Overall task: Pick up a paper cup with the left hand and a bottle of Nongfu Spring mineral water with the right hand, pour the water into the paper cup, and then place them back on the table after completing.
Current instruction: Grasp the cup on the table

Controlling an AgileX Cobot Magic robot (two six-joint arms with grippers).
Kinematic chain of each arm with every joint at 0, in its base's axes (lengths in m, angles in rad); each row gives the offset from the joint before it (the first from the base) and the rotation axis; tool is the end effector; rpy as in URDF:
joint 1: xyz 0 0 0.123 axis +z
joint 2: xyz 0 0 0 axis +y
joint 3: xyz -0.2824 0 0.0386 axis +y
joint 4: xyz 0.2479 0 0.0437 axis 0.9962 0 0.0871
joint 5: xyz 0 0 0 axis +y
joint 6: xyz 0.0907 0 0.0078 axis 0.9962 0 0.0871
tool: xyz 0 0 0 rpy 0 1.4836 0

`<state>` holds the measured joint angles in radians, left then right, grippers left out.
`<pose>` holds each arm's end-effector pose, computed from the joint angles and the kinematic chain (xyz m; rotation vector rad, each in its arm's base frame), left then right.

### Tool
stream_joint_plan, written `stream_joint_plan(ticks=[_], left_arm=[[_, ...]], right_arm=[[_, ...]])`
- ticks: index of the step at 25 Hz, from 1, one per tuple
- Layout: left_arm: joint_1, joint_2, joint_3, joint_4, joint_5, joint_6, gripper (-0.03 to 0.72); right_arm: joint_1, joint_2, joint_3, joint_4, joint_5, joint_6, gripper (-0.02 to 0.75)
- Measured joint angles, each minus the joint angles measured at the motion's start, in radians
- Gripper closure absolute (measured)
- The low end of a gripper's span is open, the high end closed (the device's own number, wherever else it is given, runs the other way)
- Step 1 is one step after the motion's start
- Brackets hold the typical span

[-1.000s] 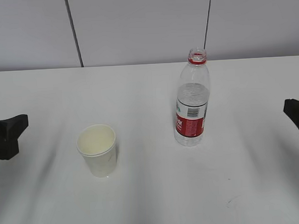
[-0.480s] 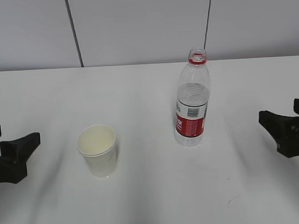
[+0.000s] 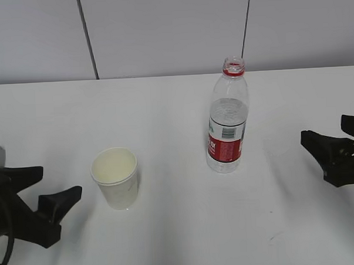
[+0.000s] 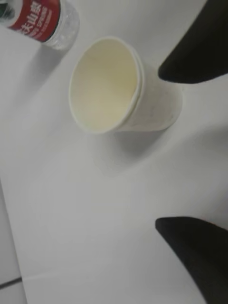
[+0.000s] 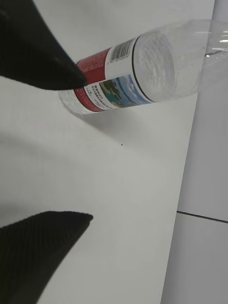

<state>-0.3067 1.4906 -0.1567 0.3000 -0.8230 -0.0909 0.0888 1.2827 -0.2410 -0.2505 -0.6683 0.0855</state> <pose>0.1815 -0.0781 0.1384 0.5599 1.9434 -0.3409 0.2034 0.0321 0.1859 -0.2935 1.8475 0.1279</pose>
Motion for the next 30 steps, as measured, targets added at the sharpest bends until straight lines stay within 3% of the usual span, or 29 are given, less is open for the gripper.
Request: stream_joint_plan(ticks=[10, 25, 30], left_arm=[[0.000, 0.269, -0.010, 0.033, -0.306, 0.000, 0.157], [0.000, 0.360, -0.018, 0.041, -0.317, 0.020, 0.157], [0.000, 0.382, -0.069, 0.102, -0.322, 0.038, 0.157]], right_arm=[[0.000, 0.002, -0.002, -0.004, -0.001, 0.000, 0.150], [0.000, 0.004, -0.002, -0.006, -0.001, 0.000, 0.150], [0.000, 0.004, -0.002, -0.008, -0.001, 0.000, 0.150]])
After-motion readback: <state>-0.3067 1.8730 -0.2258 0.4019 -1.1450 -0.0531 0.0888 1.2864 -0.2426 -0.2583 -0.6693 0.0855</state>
